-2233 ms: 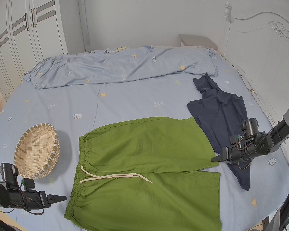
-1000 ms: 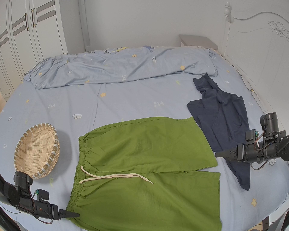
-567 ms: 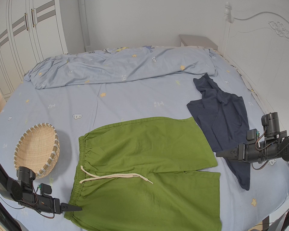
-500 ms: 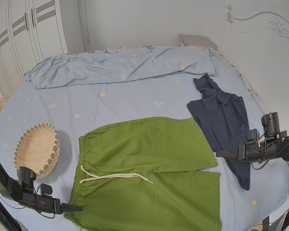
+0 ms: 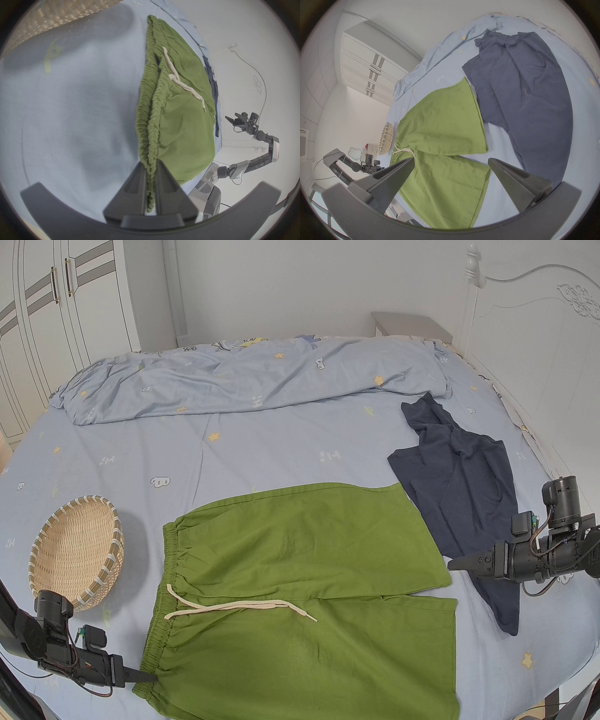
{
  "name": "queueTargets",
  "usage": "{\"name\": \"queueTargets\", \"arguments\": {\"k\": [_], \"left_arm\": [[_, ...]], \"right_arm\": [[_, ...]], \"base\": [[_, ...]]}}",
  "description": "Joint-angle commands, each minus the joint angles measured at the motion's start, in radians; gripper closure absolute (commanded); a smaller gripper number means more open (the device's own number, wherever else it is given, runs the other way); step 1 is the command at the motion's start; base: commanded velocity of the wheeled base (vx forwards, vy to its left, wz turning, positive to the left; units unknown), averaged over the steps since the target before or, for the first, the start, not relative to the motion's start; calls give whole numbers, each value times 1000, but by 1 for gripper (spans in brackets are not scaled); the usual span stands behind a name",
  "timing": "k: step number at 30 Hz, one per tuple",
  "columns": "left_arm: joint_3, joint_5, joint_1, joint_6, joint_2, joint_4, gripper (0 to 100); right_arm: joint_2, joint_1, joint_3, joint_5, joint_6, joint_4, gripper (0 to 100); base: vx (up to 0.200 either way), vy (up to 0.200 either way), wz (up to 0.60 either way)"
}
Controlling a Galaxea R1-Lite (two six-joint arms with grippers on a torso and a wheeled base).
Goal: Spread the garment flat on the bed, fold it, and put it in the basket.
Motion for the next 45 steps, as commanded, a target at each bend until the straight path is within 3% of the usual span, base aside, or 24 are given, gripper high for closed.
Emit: {"name": "queueTargets", "arguments": {"k": [1, 9, 15, 21, 31, 35, 37, 45], "left_arm": [[24, 8, 57, 3, -15, 0, 100], [54, 10, 94, 6, -48, 2, 100], [54, 10, 81, 4, -49, 0, 100], [54, 10, 83, 6, -49, 0, 100], [54, 10, 81, 6, -49, 0, 100], [55, 10, 81, 6, -51, 0, 100], [60, 10, 80, 6, -57, 0, 100], [64, 10, 64, 6, -58, 0, 100]], "right_arm": [[-13, 31, 43, -1, -1, 2, 0], [-30, 118, 227, -1, -22, 39, 0], [-33, 262, 388, -1, -27, 42, 0], [-32, 337, 446, -2, -20, 72, 0], [16, 393, 457, 4, -20, 102, 0], [85, 408, 453, 5, -24, 82, 0], [160, 414, 459, 4, -25, 7, 0], [186, 449, 457, 4, -24, -5, 0]], "base": [[0, 0, 0], [0, 0, 0], [0, 0, 0], [0, 0, 0], [0, 0, 0], [0, 0, 0], [0, 0, 0], [0, 0, 0]]}}
